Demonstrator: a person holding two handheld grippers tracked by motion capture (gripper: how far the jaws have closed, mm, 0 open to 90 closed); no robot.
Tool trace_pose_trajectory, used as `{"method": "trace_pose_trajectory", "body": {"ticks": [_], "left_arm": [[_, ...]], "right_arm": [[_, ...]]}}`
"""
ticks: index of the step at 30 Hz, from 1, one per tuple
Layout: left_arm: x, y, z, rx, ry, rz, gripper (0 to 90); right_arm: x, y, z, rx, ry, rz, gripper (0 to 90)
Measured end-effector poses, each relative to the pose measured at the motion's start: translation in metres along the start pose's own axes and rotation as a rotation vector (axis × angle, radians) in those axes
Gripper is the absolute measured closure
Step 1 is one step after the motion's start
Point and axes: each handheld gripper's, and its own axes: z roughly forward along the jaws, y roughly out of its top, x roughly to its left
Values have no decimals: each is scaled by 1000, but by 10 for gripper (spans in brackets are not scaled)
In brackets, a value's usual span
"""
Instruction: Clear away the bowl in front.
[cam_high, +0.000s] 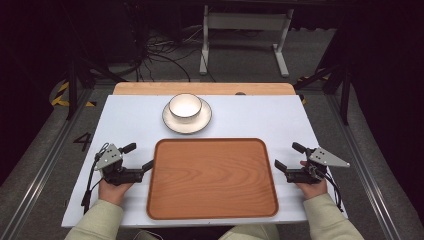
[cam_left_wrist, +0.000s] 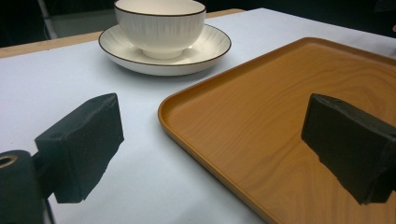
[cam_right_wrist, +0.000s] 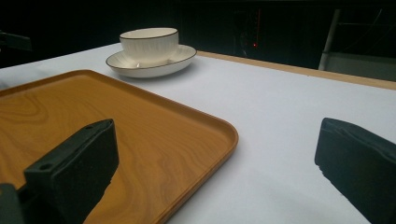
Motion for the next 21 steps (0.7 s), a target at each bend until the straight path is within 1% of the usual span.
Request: {"method": "trace_pose_trajectory", "body": {"ticks": [4, 7, 8, 11, 15, 19, 21], "left_arm": [[-1, 2, -1, 2, 0, 8, 66], [-2, 2, -1, 5, 0, 7, 67], [-2, 3, -1, 6, 2, 18, 67], [-3, 5, -2, -1, 0, 16, 68], [-5, 8, -3, 5, 0, 27, 70], [-10, 16, -4, 9, -11, 44, 71], [-11, 20, -5, 1, -15, 48, 70]], "right_arm": [[0, 0, 0, 7, 0, 6, 3], [0, 0, 0, 11, -2, 7, 2], [0, 0, 0, 13, -1, 8, 2], [0, 0, 0, 14, -3, 10, 2], [0, 0, 0, 15, -3, 8, 2], [0, -1, 0, 16, -4, 10, 2], [0, -1, 1, 16, -5, 11, 2]]}}
